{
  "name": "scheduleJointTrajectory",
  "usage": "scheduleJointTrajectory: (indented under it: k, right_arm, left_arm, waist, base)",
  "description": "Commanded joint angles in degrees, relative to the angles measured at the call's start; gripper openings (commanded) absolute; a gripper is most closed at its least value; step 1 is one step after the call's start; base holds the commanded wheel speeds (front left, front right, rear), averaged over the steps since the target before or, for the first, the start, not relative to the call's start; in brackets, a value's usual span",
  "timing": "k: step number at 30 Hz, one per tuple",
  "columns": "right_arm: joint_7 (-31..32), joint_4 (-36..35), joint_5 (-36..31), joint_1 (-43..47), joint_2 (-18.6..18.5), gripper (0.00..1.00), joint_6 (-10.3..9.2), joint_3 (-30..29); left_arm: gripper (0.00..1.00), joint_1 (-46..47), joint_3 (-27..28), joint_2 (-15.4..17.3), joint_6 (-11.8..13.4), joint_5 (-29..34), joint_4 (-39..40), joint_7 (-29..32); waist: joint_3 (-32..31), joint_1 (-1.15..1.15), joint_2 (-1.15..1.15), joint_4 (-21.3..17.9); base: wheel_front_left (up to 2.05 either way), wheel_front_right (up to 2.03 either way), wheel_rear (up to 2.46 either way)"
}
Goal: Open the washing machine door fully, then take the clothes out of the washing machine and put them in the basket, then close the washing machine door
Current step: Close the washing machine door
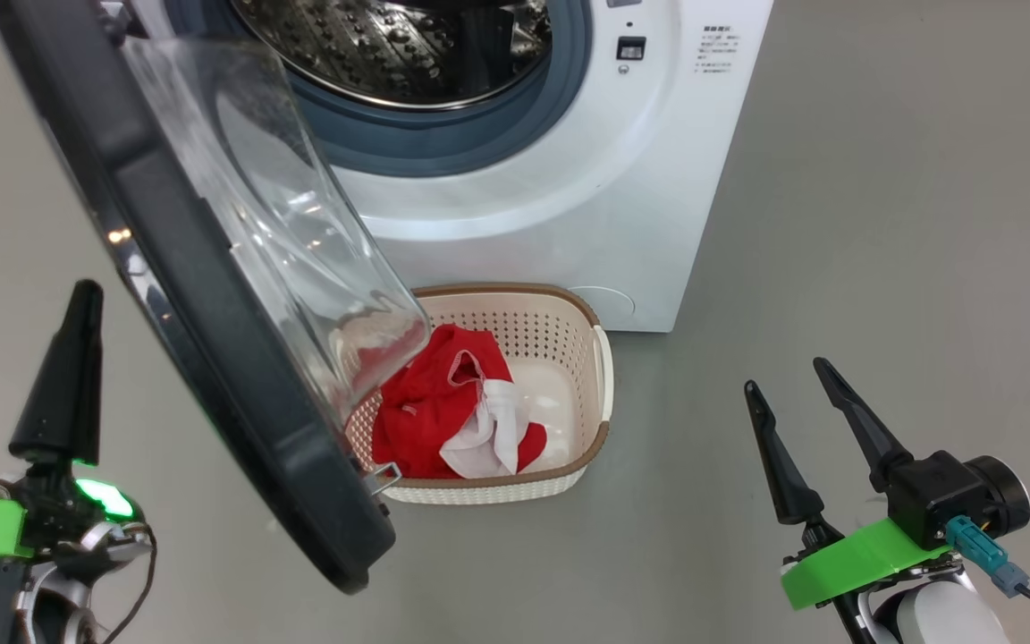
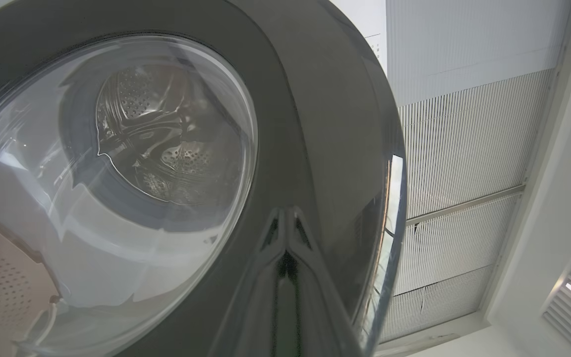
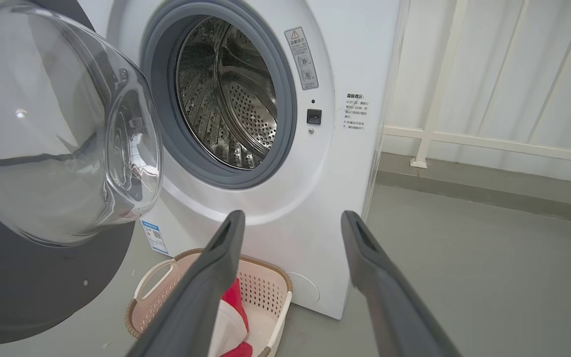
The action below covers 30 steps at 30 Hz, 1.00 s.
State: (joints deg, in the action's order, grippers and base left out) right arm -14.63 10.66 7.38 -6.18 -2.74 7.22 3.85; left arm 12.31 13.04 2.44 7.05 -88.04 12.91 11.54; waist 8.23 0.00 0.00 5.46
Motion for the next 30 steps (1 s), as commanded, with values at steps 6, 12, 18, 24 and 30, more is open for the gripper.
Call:
scheduleJointTrajectory:
  k: [6,12,18,24,30]
  right_arm:
    - [-0.37,-1.66,-0.03,-2.38,-0.14,1.00,0.26,1.24]
    - [-0.37,-1.72,0.29,-2.66,-0.14,1.00,0.26,1.50]
    - [-0.37,-1.79,0.56,-3.17,-0.14,1.00,0.26,1.56]
    - [-0.37,-2.00,0.81,-3.54,-0.14,1.00,0.26,1.74]
    - [-0.37,-2.00,1.22,-4.59,-0.14,1.00,0.26,1.68]
  left_arm:
    - [0.00,1.61,1.61,1.35,2.56,-4.07,3.78,4.33]
    - [0.00,1.39,0.28,1.21,3.02,-4.23,5.82,4.77]
    - [0.00,1.42,-2.41,0.98,3.46,-4.62,8.11,5.32]
    - [0.00,2.04,-4.46,0.85,3.84,-4.41,8.90,5.21]
    - [0.00,4.03,-6.14,0.77,3.95,-3.21,7.78,4.20]
  waist:
    - [0.92,0.00,0.00,-1.04]
    - [1.46,0.00,0.00,-1.62]
    - [2.30,0.00,0.00,-2.45]
    - [3.21,0.00,0.00,-3.44]
    - [4.44,0.00,0.00,-4.90]
  base:
    - [0.00,0.00,0.00]
    - [0.00,0.00,0.00]
    - [0.00,0.00,0.00]
    - [0.00,0.00,0.00]
    - [0.00,0.00,0.00]
